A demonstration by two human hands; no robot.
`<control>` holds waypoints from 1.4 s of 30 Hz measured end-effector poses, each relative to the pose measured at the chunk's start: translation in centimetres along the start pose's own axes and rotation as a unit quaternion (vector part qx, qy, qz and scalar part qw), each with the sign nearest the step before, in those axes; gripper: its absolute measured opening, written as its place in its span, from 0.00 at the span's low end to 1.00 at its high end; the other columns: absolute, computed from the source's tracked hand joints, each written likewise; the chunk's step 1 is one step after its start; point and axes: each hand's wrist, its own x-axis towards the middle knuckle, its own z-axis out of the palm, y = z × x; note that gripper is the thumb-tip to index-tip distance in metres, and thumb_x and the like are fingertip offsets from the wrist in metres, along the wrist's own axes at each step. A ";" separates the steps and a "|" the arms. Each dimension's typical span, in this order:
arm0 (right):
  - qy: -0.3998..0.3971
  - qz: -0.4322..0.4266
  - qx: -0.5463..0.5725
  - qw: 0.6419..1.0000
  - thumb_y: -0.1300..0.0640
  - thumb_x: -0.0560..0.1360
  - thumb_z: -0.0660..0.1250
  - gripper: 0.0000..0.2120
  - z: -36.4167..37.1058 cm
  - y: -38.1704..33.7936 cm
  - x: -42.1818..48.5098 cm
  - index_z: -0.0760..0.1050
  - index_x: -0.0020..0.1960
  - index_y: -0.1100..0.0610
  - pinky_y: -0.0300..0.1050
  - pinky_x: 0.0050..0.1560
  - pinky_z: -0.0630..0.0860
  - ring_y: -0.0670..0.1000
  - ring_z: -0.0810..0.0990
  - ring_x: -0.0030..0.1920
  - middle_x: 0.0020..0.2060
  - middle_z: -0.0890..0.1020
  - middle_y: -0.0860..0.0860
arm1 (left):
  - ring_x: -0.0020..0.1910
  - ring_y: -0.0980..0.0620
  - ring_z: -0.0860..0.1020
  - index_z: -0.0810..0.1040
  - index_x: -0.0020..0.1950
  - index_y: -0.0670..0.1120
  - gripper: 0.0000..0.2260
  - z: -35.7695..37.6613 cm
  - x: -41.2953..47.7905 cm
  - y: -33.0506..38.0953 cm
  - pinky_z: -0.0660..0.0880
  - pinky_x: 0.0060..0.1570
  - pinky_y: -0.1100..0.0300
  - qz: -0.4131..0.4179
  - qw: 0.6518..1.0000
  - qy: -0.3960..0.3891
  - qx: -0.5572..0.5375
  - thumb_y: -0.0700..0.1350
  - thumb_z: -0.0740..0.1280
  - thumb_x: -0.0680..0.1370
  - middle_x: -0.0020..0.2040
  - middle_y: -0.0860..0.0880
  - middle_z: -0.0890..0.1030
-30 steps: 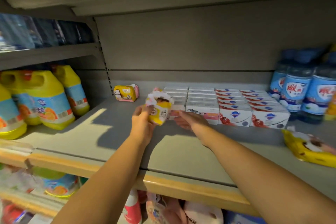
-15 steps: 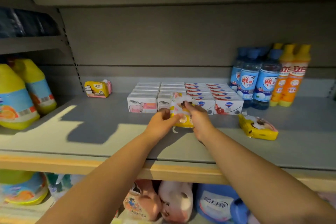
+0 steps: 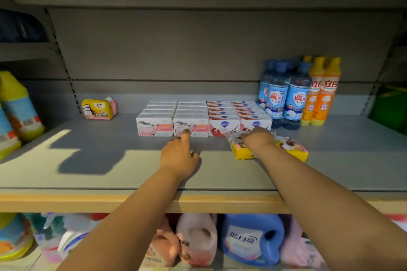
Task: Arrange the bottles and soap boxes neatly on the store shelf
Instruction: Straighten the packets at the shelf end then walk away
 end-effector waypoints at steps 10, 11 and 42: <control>0.150 -0.219 -0.028 0.964 0.51 0.76 0.62 0.15 2.1 -2.2 -1.9 0.76 0.58 0.57 0.45 0.50 0.73 0.57 0.75 0.54 0.55 0.78 0.57 | 0.51 0.40 0.76 0.67 0.62 0.42 0.16 -0.4 0.0 -1.3 0.72 0.44 0.51 -0.141 0.976 0.027 -0.166 0.43 0.62 0.75 0.50 0.41 0.78; 0.138 -0.263 0.006 0.955 0.53 0.75 0.62 0.12 2.9 -3.2 -2.4 0.77 0.55 0.57 0.44 0.47 0.72 0.56 0.76 0.51 0.52 0.79 0.57 | 0.51 0.40 0.76 0.68 0.62 0.42 0.16 -0.6 0.1 -1.5 0.72 0.44 0.51 -0.143 0.975 0.033 -0.167 0.43 0.62 0.75 0.50 0.41 0.78; -0.094 -0.550 0.159 0.815 0.59 0.72 0.67 0.07 14.0 -17.9 0.7 0.82 0.48 0.56 0.43 0.55 0.72 0.45 0.79 0.50 0.47 0.84 0.49 | 0.69 0.41 0.64 0.60 0.69 0.42 0.37 -2.8 19.1 -25.0 0.62 0.66 0.53 -0.515 0.731 0.327 -0.306 0.55 0.73 0.69 0.69 0.40 0.65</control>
